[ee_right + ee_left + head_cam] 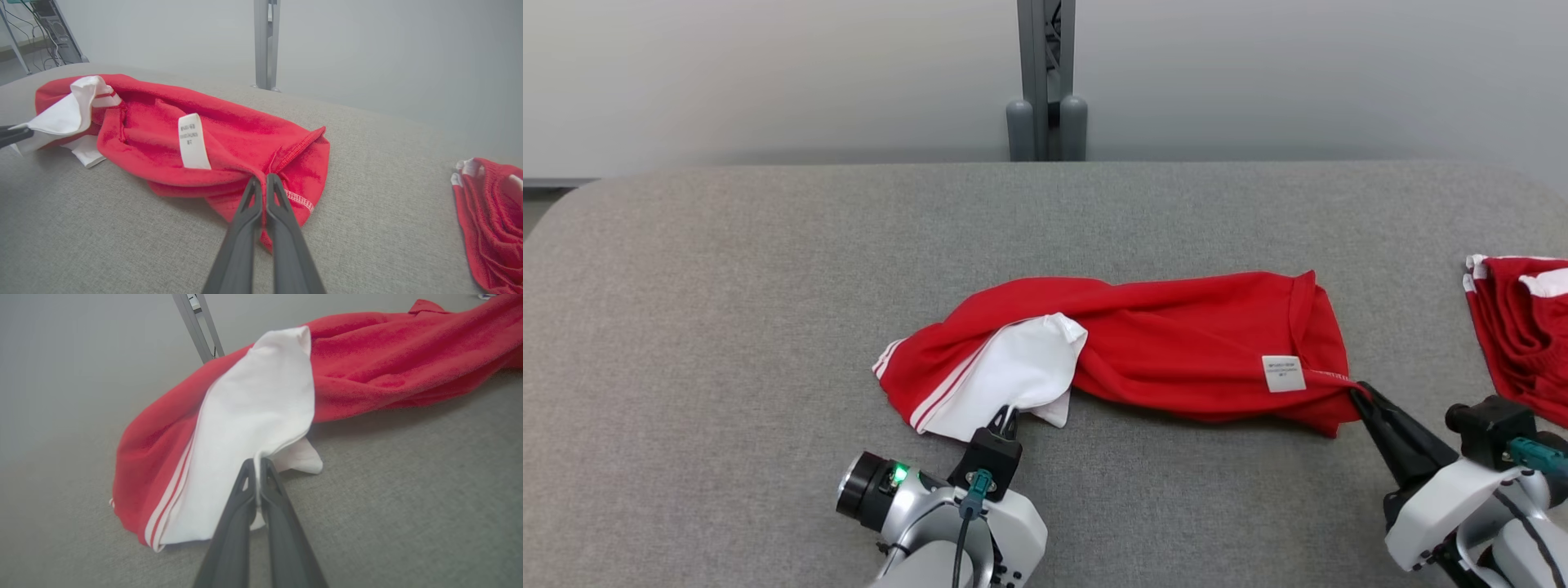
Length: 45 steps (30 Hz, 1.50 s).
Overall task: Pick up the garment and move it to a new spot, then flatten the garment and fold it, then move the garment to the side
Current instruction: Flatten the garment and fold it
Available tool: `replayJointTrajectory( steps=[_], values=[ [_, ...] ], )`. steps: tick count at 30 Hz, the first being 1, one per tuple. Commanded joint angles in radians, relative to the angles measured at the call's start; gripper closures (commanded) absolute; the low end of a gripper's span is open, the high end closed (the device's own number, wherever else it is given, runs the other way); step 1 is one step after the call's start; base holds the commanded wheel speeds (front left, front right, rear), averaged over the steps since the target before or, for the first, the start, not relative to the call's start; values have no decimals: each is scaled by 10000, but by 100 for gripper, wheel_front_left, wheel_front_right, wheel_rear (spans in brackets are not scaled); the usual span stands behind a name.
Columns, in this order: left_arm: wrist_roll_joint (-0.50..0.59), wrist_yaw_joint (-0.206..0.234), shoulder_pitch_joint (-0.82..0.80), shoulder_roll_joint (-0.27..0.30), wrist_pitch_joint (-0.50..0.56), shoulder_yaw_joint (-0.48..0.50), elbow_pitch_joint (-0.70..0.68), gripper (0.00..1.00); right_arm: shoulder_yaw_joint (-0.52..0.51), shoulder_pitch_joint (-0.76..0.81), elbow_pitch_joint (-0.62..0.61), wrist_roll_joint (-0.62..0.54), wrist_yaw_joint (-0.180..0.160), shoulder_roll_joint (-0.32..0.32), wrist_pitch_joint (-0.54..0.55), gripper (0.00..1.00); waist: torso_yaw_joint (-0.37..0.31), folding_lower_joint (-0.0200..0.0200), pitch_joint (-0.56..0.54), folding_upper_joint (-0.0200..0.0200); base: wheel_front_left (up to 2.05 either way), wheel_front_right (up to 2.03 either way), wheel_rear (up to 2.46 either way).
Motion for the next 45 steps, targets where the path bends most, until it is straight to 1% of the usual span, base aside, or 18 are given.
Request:
replayJointTrajectory(
  steps=[1, 4, 8, 12, 16, 18, 24, 26, 27, 29, 31, 33, 35, 43, 45],
  values=[
    [141, -34, 63, 171, 14, 170, -156, 100, -43, -157, 71, -31, 2, -120, -11, 100, 79, 0, -213, 0, 0, 0, 0],
    [589, -31, 168, 498, 14, 738, -999, 100, -103, -358, 146, -158, 2, -325, -11, 100, 138, 0, -525, 0, 0, 0, 0],
    [1082, -95, 371, 975, 14, 1750, -2357, 100, -132, -902, 276, -262, 2, -639, -11, 100, 169, 0, -842, 0, 0, 0, 0],
    [1552, -325, 174, 1474, 14, 2622, -3476, 100, -14, -1683, 360, -294, 2, -1036, 42, 100, 179, 0, -1051, 0, 0, 0, 0],
    [1763, -675, -378, 1857, 14, 3339, -3954, 100, 261, -2668, 431, -212, 2, -1432, 200, 100, 208, 0, -1286, 0, 0, 0, 0],
    [1773, -871, -741, 2068, 14, 3653, -3908, 100, 377, -3190, 487, 12, 1, -1537, 287, 100, 189, 0, -1383, 0, 0, 0, 0],
    [1658, -1398, -1944, 2362, 14, 4311, -3378, 100, 916, -4648, 800, 364, 1, -1810, 677, 100, 99, 0, -1659, 0, 0, 0, 0],
    [1653, -1470, -2392, 2356, 14, 4514, -3298, 100, 1212, -5219, 896, -103, -1, -2016, 719, 100, 62, 0, -1722, 0, 0, 0, 0],
    [1679, -1478, -2559, 2360, 14, 4613, -3308, 100, 1228, -5399, 909, 22, 1, -1910, 678, 100, 37, 0, -1758, 0, 0, 0, 0],
    [1676, -1493, -2728, 2414, 15, 4823, -3300, 100, 1131, -5610, 892, 453, 1, -1690, 757, 100, 8, 0, -1834, 0, 0, 0, 0],
    [1592, -1485, -2862, 2455, 15, 5034, -3246, 100, 1067, -5801, 946, 830, 1, -1719, 1009, 100, -10, 0, -1903, 0, 0, 0, 0],
    [1499, -1539, -2916, 2463, 14, 5146, -3117, 100, 1091, -5863, 933, 1284, 1, -1690, 1278, 100, -5, 0, -1968, 0, 0, 0, 0],
    [1392, -1636, -2910, 2494, 57, 5166, -2885, 100, 1230, -5871, 893, 1570, 1, -1805, 1492, 100, 3, 0, -2028, 0, 0, 0, 0],
    [1036, -2083, -3060, 2474, 638, 5025, -2156, 100, 1757, -5922, 709, 2089, -1, -2084, 1663, 100, 53, 0, -2119, 0, 0, 0, 0],
    [1032, -2114, -3112, 2464, 719, 4994, -2088, 100, 1819, -5954, 685, 2116, -1, -2106, 1671, 100, 59, 0, -2090, 0, 0, 0, 0]
  ],
)
